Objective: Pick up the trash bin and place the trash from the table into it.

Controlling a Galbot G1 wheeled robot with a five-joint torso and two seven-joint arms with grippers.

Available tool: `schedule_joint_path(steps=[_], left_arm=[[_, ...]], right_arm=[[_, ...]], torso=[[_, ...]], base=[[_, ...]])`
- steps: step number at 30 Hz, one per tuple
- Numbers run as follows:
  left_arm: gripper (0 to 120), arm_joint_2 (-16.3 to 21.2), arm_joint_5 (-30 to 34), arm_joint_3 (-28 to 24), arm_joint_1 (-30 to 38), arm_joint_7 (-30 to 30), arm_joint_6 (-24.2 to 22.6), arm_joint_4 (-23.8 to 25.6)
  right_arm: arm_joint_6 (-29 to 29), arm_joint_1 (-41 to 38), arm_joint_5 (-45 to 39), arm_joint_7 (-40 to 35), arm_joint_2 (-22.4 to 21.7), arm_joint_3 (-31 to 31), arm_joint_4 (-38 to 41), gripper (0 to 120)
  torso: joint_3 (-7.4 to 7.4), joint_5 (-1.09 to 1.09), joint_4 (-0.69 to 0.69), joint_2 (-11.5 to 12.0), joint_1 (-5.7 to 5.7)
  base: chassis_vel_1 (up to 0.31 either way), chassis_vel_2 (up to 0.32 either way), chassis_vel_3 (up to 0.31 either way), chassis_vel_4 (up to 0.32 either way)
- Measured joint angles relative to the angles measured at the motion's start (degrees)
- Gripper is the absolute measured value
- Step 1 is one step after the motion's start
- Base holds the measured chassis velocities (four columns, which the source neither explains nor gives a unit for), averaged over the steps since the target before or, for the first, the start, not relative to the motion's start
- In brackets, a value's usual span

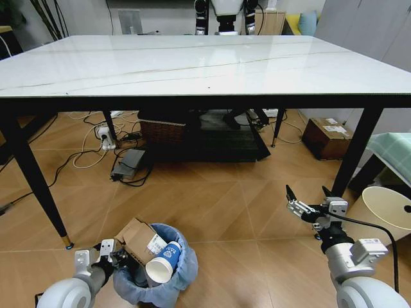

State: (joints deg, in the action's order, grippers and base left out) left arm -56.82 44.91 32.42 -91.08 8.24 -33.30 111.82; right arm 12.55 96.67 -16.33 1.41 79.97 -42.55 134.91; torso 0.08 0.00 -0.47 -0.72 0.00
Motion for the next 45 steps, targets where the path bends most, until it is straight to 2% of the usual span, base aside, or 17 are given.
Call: schedule_joint_path(steps=[8,9,12,13,16,17,21,22,26,32,34,39,45], left_arm=[[35,0.0,-0.1,-0.1,0.0,0.6,0.6,0.2],[35,0.0,-0.1,-0.1,0.0,0.6,0.6,0.2],[50,-0.1,-0.3,-0.1,-0.5,0.9,1.3,1.0],[50,-0.1,-0.3,-0.1,-0.5,0.9,1.3,1.0],[64,-0.3,-1.9,0.8,-1.9,1.7,2.0,2.3],[64,-0.3,-1.9,0.8,-1.9,1.7,2.0,2.3],[84,-0.5,-5.2,2.5,-4.7,0.7,2.9,4.9],[84,-0.5,-5.2,2.5,-4.7,0.7,2.9,4.9],[97,-1.0,-7.8,3.5,-7.3,0.5,3.1,7.7],[100,-1.6,-12.7,3.9,-10.8,1.2,4.4,13.4],[100,-1.7,-13.4,3.9,-11.1,1.3,4.8,14.0],[100,-1.9,-20.4,5.0,-13.2,1.5,9.2,17.6],[100,-1.7,-22.8,4.5,-14.5,2.8,12.3,23.4]], right_arm=[[0.0,0.0,0.0,0.0,0.0,0.0,0.0,100],[0.0,0.0,0.0,0.0,0.0,0.0,0.0,100],[0.0,-0.1,-0.1,0.0,0.0,0.0,0.0,100],[0.0,-0.1,-0.1,0.0,0.0,0.0,0.0,100],[0.0,-0.1,-0.3,0.0,0.0,-0.1,0.0,100],[0.0,-0.1,-0.3,0.0,0.0,-0.1,0.0,100],[0.0,-0.5,-0.5,0.0,0.0,-0.2,-0.3,100],[0.0,-0.5,-0.5,0.0,0.0,-0.2,-0.3,100],[0.0,-0.8,-0.6,0.0,0.0,-0.1,-0.4,100],[0.0,-0.8,-1.0,0.0,-0.1,-0.3,-0.5,100],[0.0,-0.9,-1.1,0.0,-0.1,-0.3,-0.5,100],[0.4,-0.8,-1.6,-0.1,0.3,-0.2,-0.3,100],[1.2,-0.2,-1.4,-0.4,0.9,0.6,0.0,100]], torso=[[0.01,0.0,0.0,0.0,0.0],[0.01,0.0,0.0,0.0,0.0],[0.01,0.0,0.0,0.0,0.0],[0.01,0.0,0.0,0.0,0.0],[0.01,0.0,0.0,0.0,0.0],[0.01,0.0,0.0,0.0,0.0],[0.01,0.0,0.0,0.0,0.0],[0.01,0.0,0.0,0.0,0.0],[0.01,0.0,0.0,0.0,0.0],[0.01,0.0,0.0,0.0,0.0],[0.01,0.0,0.0,0.0,0.0],[0.02,0.0,0.0,0.0,0.01],[0.02,0.0,0.0,0.0,0.01]], base=[[0.0,0.0,0.0,0.0],[0.0,0.0,0.0,0.0],[0.0,0.0,0.0,0.0],[0.0,0.0,0.0,0.0],[0.0,0.0,0.0,0.0],[0.0,0.0,0.0,0.0],[0.0,0.0,0.0,0.0],[0.0,0.0,0.0,0.0],[0.0,0.0,0.0,0.0],[0.0,0.0,0.0,0.0],[0.0,0.0,0.0,0.0],[0.0,0.0,0.0,0.0],[0.0,0.0,0.0,0.0]])
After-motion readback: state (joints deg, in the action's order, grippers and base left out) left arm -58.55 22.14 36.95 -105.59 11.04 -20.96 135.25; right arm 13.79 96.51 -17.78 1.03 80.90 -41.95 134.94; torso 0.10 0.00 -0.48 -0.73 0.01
